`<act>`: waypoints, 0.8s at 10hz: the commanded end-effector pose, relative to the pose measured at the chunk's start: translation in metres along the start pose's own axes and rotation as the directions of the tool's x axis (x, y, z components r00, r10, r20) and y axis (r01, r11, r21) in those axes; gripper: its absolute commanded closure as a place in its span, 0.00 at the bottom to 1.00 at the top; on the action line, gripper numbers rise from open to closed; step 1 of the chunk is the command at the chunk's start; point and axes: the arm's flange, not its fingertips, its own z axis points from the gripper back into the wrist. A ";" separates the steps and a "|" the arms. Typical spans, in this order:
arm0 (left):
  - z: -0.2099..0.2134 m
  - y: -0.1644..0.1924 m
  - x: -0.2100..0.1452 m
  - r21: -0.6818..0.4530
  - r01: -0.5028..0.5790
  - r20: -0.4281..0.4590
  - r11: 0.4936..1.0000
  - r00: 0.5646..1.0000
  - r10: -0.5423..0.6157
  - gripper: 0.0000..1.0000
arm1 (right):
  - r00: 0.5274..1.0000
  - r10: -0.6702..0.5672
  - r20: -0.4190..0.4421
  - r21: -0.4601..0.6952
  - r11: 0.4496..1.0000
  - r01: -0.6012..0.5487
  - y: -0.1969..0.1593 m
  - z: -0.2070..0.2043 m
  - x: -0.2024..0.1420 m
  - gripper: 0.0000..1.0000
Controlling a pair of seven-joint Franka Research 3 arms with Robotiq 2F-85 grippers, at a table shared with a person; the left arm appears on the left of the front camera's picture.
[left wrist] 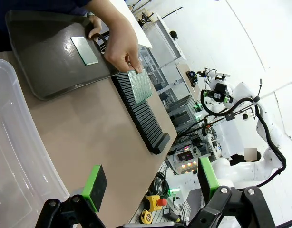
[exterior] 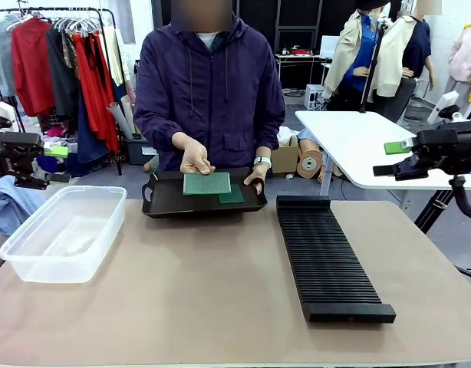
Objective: Sort PCBs into racks and boxes based on the side picked up.
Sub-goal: Pick up the Blank PCB handed by the Human.
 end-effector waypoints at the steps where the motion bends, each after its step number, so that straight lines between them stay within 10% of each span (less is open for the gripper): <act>1: 0.002 -0.002 0.000 0.000 -0.007 0.001 1.000 1.000 0.007 0.00 | 0.999 -0.032 -0.029 0.006 0.999 0.032 -0.017 -0.018 0.012 0.00; 8: 0.002 -0.002 0.000 0.000 -0.007 0.001 1.000 1.000 0.007 0.00 | 0.991 -0.097 -0.089 0.080 0.991 0.104 -0.088 -0.091 0.038 0.00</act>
